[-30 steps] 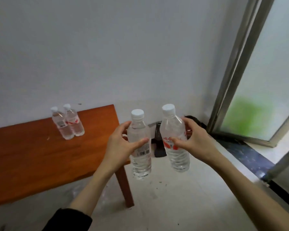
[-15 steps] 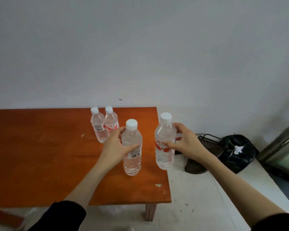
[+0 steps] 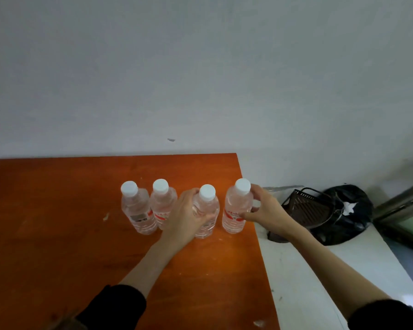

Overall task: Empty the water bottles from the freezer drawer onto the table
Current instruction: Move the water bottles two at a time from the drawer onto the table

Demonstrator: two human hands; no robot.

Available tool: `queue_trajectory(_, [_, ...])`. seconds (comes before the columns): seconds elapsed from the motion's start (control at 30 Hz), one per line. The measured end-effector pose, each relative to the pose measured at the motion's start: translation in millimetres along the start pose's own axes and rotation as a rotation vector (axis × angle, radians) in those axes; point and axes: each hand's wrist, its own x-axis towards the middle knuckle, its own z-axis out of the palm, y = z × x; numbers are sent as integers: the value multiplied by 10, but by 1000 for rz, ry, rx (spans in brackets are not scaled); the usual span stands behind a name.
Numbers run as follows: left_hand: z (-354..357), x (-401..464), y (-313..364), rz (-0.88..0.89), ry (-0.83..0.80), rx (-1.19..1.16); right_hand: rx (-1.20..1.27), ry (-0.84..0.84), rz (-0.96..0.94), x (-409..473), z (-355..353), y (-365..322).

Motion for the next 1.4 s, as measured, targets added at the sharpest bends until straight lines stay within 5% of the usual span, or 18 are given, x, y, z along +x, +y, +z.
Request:
queue_trajectory(0.87, [-106,227,240,-97,-103,26,45,-181,-19,247,-92,3])
queue_trajectory(1.0, [-285,6,559,86,59,126,-106,-31,-115,1,-454,-111])
queue_trajectory(1.13, [-319,-51,1018,372,31,517,-492,258,-235,-391,-905,-227])
queue_trajectory(1.4, [44,-222,2149,847,33,711,-961,684,-18,-1937,-1736,-123])
